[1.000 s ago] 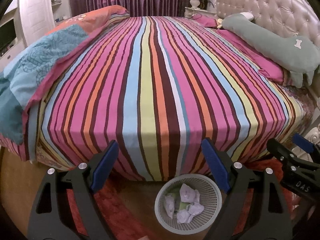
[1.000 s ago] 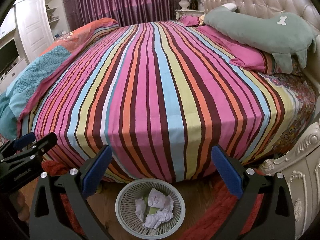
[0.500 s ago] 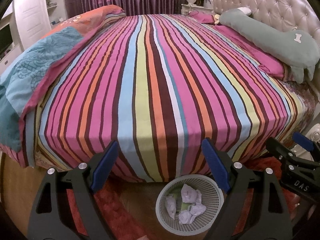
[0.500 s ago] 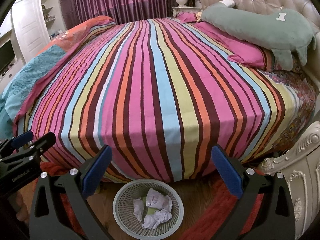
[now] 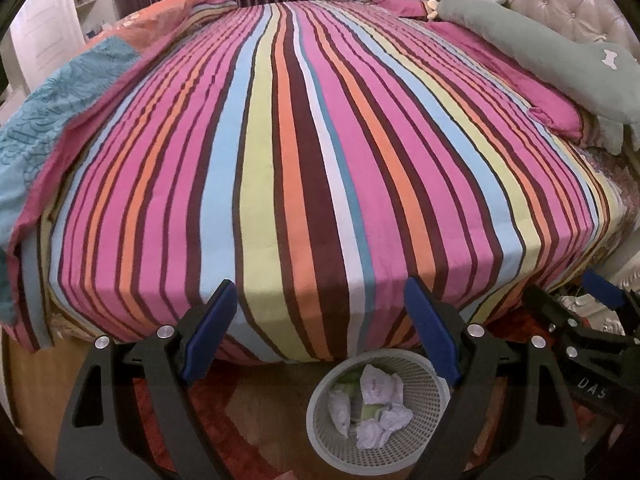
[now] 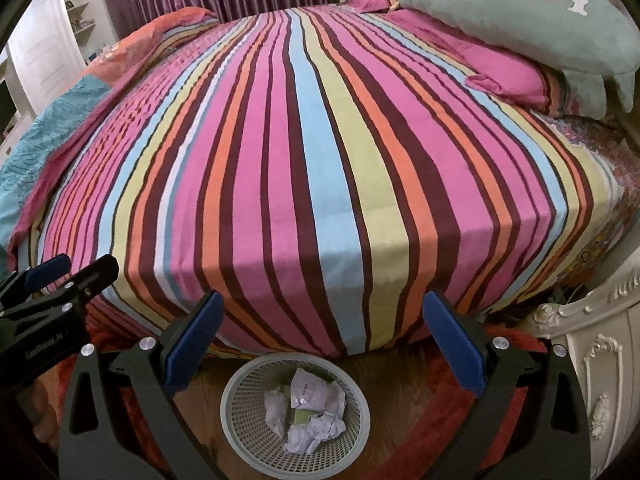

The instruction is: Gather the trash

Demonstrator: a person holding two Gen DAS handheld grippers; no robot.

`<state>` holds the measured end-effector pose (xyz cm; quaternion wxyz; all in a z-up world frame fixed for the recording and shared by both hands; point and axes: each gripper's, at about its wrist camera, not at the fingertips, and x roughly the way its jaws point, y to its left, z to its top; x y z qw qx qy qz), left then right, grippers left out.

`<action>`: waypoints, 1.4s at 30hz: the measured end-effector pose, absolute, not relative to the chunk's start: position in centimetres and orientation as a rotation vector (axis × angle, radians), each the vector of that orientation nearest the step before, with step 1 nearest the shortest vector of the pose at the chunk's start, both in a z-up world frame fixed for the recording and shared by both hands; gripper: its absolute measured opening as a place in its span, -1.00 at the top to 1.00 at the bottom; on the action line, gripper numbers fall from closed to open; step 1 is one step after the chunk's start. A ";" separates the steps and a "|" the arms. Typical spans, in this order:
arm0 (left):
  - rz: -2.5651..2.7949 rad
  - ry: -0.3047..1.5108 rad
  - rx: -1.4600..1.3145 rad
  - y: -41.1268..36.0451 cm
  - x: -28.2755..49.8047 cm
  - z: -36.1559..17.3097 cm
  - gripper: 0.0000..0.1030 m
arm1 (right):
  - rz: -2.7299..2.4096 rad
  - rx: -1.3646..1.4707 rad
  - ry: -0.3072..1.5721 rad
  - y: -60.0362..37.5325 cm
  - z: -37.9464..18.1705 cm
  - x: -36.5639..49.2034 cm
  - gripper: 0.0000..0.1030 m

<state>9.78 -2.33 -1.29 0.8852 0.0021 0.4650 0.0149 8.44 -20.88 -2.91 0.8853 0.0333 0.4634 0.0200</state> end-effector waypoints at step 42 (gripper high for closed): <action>-0.003 0.925 -0.039 -1.9 8.6 0.4 -0.61 | 0.040 0.074 0.920 -20.8 -1.6 8.6 -0.85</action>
